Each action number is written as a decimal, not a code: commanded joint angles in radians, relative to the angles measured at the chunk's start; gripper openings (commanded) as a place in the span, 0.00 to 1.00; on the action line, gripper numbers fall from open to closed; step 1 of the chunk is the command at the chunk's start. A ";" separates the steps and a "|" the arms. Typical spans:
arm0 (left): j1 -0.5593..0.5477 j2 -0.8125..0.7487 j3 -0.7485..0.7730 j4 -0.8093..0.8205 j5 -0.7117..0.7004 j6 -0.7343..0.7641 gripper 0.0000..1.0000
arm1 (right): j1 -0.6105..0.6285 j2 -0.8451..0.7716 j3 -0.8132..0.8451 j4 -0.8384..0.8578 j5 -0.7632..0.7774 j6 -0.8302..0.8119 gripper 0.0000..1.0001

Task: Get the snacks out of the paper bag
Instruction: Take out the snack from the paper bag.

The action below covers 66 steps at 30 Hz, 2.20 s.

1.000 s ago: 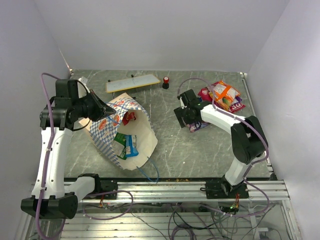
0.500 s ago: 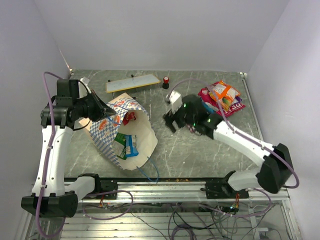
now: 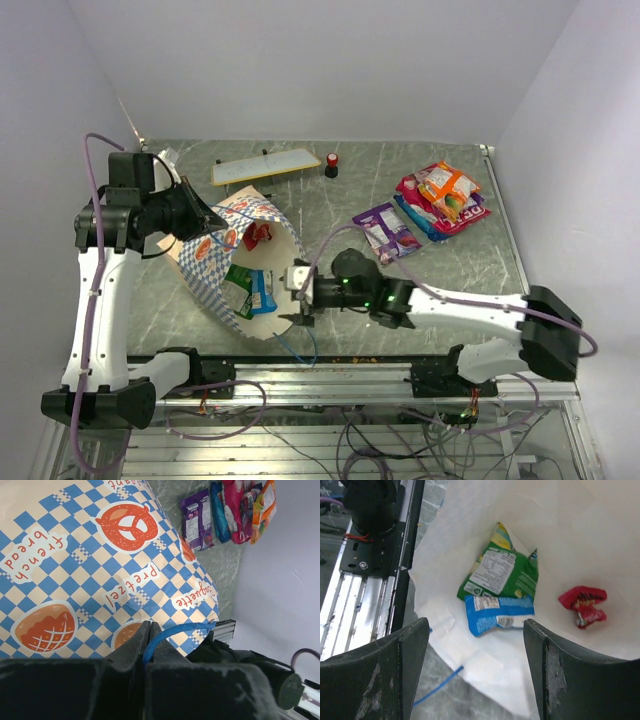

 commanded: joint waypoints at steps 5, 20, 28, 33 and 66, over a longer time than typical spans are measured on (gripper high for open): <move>-0.005 0.023 0.037 -0.041 -0.005 0.046 0.07 | 0.071 0.358 0.133 0.331 0.230 -0.088 0.73; -0.004 0.037 0.014 -0.104 0.006 0.098 0.07 | 0.082 0.715 0.366 0.388 0.059 -0.184 0.91; -0.005 0.049 0.000 -0.103 0.032 0.119 0.07 | 0.082 0.860 0.461 0.401 0.051 -0.149 1.00; -0.005 0.062 0.026 -0.125 0.013 0.134 0.07 | 0.074 0.912 0.490 0.415 0.262 -0.117 0.95; -0.004 0.069 0.020 -0.096 0.036 0.140 0.07 | 0.053 1.000 0.609 0.520 0.329 -0.155 0.75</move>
